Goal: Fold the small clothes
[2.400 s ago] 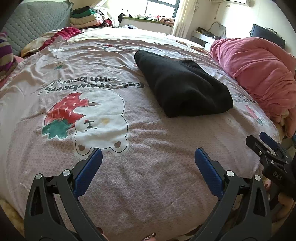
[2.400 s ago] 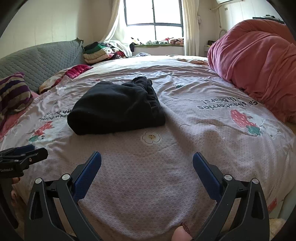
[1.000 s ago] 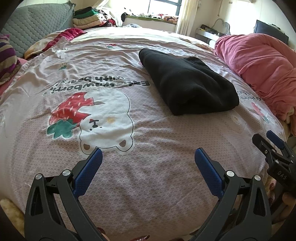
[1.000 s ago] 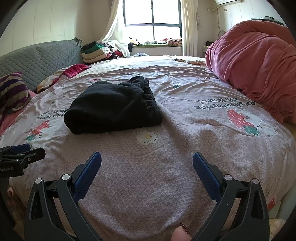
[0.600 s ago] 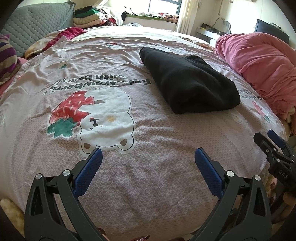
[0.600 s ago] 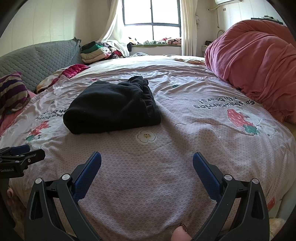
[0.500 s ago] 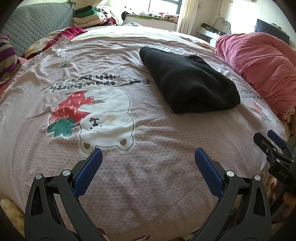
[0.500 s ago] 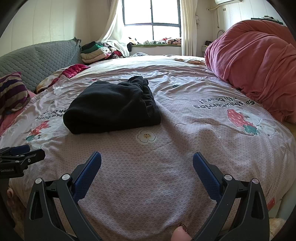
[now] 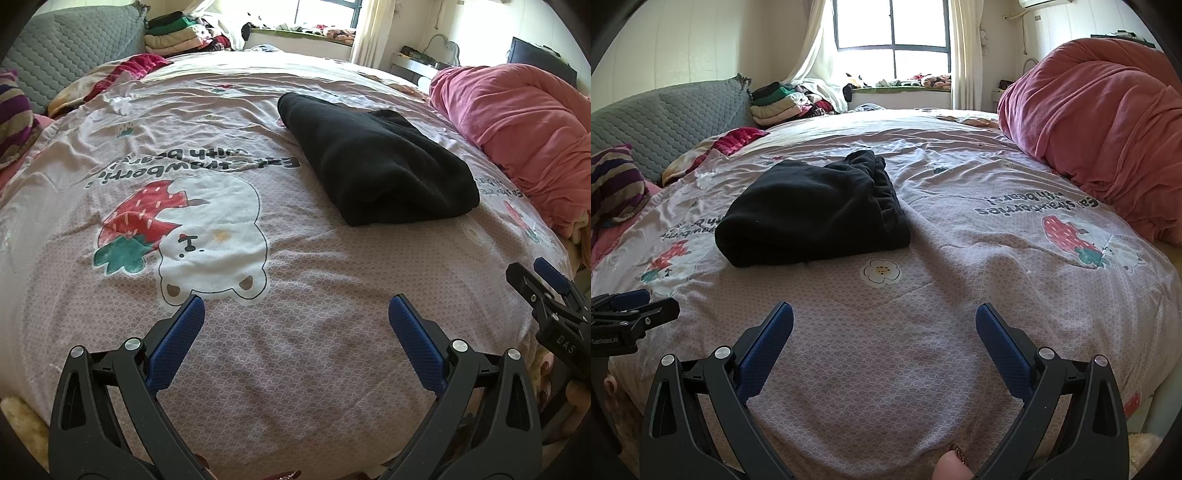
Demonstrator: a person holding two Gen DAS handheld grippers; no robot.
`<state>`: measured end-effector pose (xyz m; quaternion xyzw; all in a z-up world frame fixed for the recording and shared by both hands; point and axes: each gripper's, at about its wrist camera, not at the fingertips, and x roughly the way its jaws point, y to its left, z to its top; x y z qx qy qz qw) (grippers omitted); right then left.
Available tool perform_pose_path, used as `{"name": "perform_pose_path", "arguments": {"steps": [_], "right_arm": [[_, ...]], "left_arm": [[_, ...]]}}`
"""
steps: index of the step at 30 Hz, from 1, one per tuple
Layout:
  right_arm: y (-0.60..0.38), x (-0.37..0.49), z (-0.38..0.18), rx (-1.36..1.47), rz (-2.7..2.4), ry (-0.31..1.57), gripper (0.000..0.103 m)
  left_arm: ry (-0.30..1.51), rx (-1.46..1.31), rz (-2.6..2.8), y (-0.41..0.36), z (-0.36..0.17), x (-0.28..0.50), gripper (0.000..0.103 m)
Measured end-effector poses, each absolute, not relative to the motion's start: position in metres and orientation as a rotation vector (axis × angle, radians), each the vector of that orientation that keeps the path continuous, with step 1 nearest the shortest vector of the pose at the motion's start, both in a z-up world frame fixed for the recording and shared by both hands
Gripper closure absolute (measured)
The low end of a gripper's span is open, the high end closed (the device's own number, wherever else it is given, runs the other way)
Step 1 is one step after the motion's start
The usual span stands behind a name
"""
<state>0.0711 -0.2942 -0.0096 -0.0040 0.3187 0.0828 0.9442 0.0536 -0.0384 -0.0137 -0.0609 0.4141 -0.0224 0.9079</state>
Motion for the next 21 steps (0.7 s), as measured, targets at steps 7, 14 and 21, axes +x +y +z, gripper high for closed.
{"name": "perform_pose_path", "arguments": {"steps": [7,14,21], "right_arm": [[-0.319,0.070,0.003,0.081,0.131,0.640,0.005],[-0.439,0.042,0.058,0.297,-0.195,0.524,0.005],[-0.651,-0.004,0.036,0.338,-0.924,0.585,0.005]], "left_arm": [[0.876,-0.139,0.004,-0.027,-0.015,0.054,0.010],[0.853,-0.221,0.120,0.055,-0.003,0.058,0.010],[0.864,-0.300,0.495,0.250,0.005,0.066,0.010]]}}
